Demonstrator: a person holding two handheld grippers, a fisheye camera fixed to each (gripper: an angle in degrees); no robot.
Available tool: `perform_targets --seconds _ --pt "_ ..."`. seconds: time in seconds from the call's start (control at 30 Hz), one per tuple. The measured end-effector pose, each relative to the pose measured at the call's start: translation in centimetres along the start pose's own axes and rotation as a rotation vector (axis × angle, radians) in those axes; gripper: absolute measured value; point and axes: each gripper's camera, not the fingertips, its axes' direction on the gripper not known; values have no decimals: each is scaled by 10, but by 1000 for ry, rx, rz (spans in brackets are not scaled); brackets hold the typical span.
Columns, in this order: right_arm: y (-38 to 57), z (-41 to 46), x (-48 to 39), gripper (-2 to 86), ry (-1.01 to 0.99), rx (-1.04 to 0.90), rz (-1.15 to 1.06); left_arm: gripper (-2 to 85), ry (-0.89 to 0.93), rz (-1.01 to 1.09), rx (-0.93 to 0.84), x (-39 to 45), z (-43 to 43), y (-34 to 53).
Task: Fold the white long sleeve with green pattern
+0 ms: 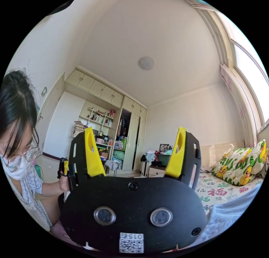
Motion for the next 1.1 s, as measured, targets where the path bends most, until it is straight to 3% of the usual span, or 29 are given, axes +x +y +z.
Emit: perform_targets --seconds 0.03,0.13,0.2,0.33,0.5,0.57,0.7,0.8,1.1 --pt "1 3 0 339 -11 -15 -32 309 8 -7 12 -2 1 3" --pt "0 11 11 191 48 6 30 153 -10 -64 -38 -19 19 8" --pt "5 15 23 110 6 -53 102 84 -37 -25 -215 -29 55 5" --pt "59 7 42 35 -83 -401 264 34 -100 128 -442 -33 131 16" --pt "149 -53 58 53 54 -534 456 80 -167 217 -838 -59 298 68" --pt "182 -60 67 88 146 -680 521 94 -180 213 -954 -74 354 92" --pt "210 -57 78 130 158 -844 575 103 -176 169 -1188 -101 464 157" --pt "227 -51 91 134 85 -933 617 101 -138 64 -1298 -120 519 201" --pt "279 -34 153 101 -217 -942 743 89 -166 64 -1518 -147 587 291"
